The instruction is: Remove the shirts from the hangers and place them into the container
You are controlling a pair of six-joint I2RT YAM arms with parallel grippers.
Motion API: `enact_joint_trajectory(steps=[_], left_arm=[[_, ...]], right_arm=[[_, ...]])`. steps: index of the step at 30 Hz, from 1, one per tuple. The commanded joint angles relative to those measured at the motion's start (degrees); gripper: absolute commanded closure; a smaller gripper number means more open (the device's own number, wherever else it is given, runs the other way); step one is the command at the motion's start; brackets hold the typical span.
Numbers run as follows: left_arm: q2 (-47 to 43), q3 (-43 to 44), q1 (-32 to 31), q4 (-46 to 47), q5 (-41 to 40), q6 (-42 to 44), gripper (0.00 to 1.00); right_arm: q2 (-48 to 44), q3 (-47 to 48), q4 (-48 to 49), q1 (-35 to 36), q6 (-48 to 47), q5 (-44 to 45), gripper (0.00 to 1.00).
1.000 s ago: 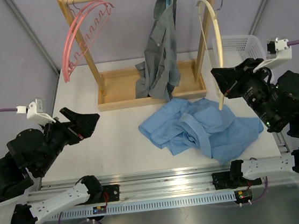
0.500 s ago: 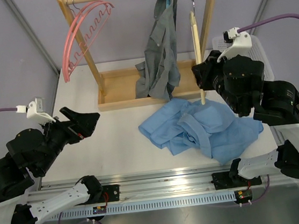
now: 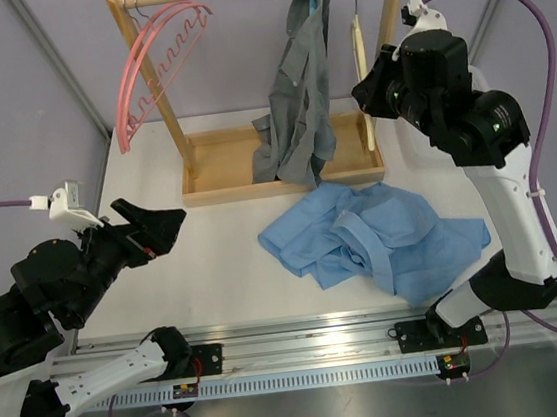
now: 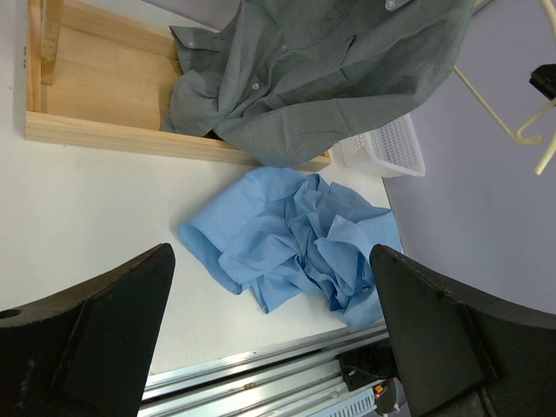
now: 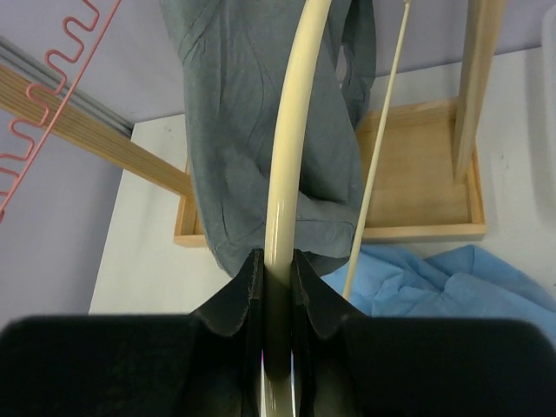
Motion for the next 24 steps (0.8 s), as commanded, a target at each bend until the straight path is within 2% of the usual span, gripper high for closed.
enact_joint_trajectory(steps=[1, 5, 10, 24], left_arm=[[-0.3, 1.0, -0.2, 3.8, -1.1, 0.9, 0.01], [-0.7, 0.4, -0.2, 4.3, -1.2, 1.2, 0.01], [-1.1, 0.0, -0.2, 4.3, -1.1, 0.9, 0.01], [-1.8, 0.4, -0.2, 3.2, -1.6, 0.5, 0.01]], right_arm=[[1.9, 6.4, 0.8, -4.9, -0.3, -14.5, 1.00], [5.2, 11.9, -0.1, -7.7, 0.4, -20.8, 1.00], [10.4, 24.9, -3.6, -9.7, 1.3, -26.5, 1.00], [14.3, 25.3, -1.2, -16.6, 4.3, -30.3, 1.00]])
